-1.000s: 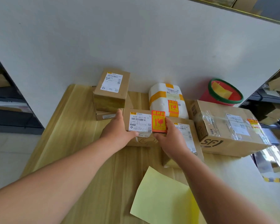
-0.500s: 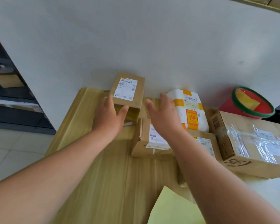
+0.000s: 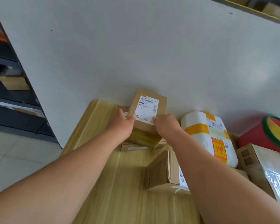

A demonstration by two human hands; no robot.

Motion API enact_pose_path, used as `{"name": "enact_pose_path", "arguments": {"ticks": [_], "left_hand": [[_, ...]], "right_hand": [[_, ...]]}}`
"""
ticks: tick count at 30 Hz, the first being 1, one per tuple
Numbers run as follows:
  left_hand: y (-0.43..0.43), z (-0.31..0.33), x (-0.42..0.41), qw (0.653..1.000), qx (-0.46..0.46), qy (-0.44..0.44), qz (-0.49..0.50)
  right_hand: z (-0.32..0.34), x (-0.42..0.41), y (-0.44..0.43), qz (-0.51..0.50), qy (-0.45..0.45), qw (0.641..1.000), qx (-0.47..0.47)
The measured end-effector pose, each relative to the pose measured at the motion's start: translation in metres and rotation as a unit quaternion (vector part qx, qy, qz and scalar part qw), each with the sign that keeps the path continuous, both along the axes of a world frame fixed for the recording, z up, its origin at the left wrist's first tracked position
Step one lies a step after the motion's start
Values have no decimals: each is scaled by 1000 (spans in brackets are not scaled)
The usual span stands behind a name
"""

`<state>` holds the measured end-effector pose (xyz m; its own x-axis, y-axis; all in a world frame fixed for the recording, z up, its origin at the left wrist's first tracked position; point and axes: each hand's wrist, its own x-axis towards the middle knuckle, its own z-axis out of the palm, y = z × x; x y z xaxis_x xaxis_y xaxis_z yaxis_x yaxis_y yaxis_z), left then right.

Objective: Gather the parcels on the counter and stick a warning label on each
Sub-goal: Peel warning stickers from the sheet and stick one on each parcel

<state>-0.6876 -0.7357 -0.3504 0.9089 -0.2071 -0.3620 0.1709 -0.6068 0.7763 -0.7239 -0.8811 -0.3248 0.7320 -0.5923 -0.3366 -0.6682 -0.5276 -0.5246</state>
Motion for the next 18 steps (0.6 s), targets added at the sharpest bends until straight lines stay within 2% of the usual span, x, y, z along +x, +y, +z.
{"name": "enact_pose_path", "arguments": {"ticks": [4,9,14,18], "left_hand": [[-4,-15,4,998,-51,39,1],[6,-23,-3,995,-94,23,10],[37,-21,-8,996,-62,11,58],[54,-17,-11,996,-60,21,64]], "right_hand": [[-5,7,-1,50,21,999,-5],[-2,7,8,63,18,998,14],[-2,11,38,108,16,994,19],[-2,8,53,105,10,994,35]]}}
